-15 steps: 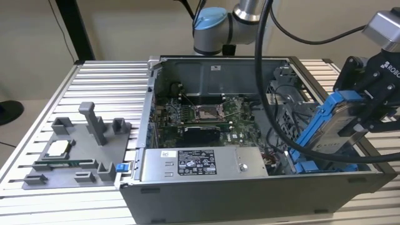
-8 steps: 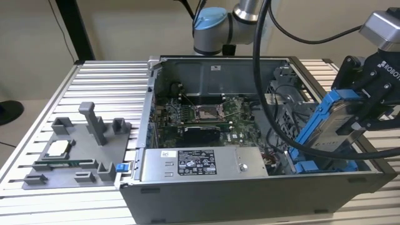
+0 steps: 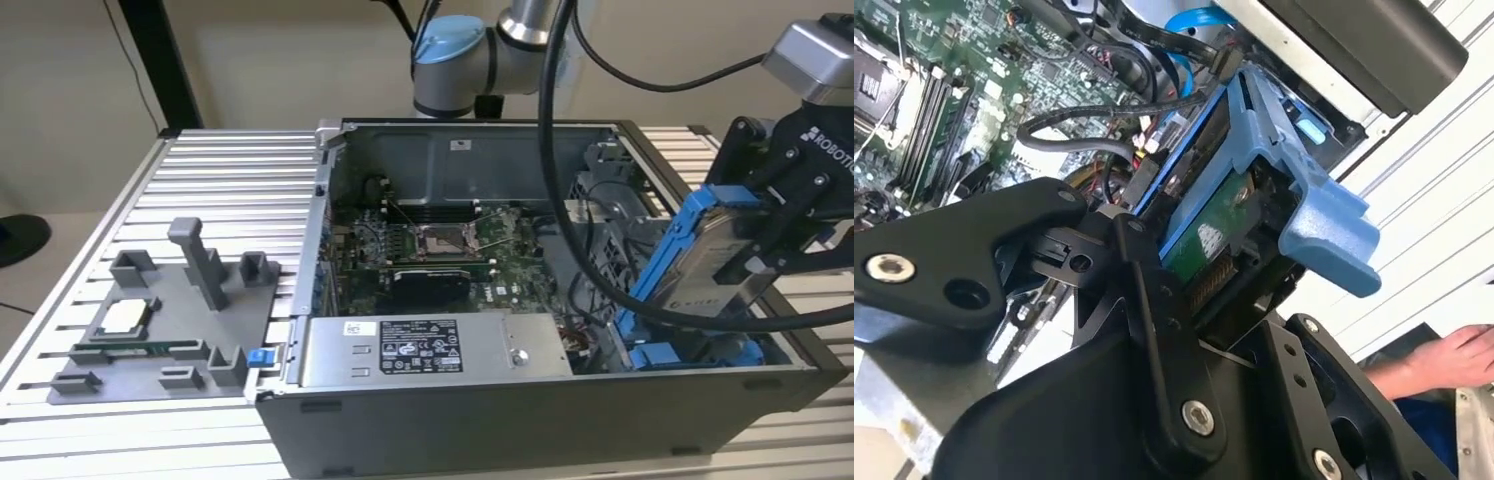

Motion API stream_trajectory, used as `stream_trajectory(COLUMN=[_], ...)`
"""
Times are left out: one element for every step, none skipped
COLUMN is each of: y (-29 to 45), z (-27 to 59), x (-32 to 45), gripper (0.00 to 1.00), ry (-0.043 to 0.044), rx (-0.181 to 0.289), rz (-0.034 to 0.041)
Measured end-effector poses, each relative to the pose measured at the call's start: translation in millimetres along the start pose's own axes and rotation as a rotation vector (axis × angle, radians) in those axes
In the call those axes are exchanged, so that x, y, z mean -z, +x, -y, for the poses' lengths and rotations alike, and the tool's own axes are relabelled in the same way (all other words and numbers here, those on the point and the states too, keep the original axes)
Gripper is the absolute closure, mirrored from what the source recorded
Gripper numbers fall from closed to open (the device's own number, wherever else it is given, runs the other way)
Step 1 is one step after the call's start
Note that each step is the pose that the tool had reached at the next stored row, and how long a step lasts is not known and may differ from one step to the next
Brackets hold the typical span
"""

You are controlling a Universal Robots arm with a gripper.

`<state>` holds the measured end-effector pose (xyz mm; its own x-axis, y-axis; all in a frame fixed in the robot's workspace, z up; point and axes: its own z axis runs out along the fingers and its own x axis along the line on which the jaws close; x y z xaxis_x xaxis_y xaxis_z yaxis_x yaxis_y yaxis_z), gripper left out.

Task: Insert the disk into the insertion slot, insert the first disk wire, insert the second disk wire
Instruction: 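Insert the disk into the insertion slot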

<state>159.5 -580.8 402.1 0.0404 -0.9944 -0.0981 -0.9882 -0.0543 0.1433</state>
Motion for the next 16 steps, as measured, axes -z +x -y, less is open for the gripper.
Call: stream_trajectory(y=[0.1, 0.2, 0.5, 0.9, 1.2, 1.3, 1.1, 0.9, 0.9, 0.8, 0.6, 0.4, 0.2, 0.1, 0.2, 0.4], z=[-0.1, -0.2, -0.4, -0.5, -0.5, -0.3, -0.2, -0.3, -0.5, -0.7, -1.1, -1.5, -1.9, -2.2, -2.5, -2.8], x=[1.0, 2.0, 3.2, 3.8, 3.9, 4.8, 7.5, 10.4, 13.3, 16.2, 19.5, 22.9, 26.3, 29.2, 32.0, 35.0], gripper=[1.00, 1.00, 1.00, 1.00, 1.00, 1.00, 1.00, 1.00, 1.00, 1.00, 1.00, 1.00, 1.00, 1.00, 1.00, 1.00], ry=[-0.0039, -0.0069, -0.0096, -0.0113, -0.0128, -0.0139, -0.0158, -0.0179, -0.0202, -0.0223, -0.0240, -0.0256, -0.0272, -0.0291, -0.0314, -0.0339], rx=[0.000, -0.001, -0.001, 0.000, 0.000, 0.000, 0.001, 0.001, 0.001, 0.001, 0.000, 0.000, 0.000, 0.000, 0.000, 0.000], rz=[0.0010, 0.0014, 0.0014, 0.0021, 0.0025, 0.0031, 0.0050, 0.0060, 0.0063, 0.0069, 0.0070, 0.0074, 0.0075, 0.0077, 0.0081, 0.0083])
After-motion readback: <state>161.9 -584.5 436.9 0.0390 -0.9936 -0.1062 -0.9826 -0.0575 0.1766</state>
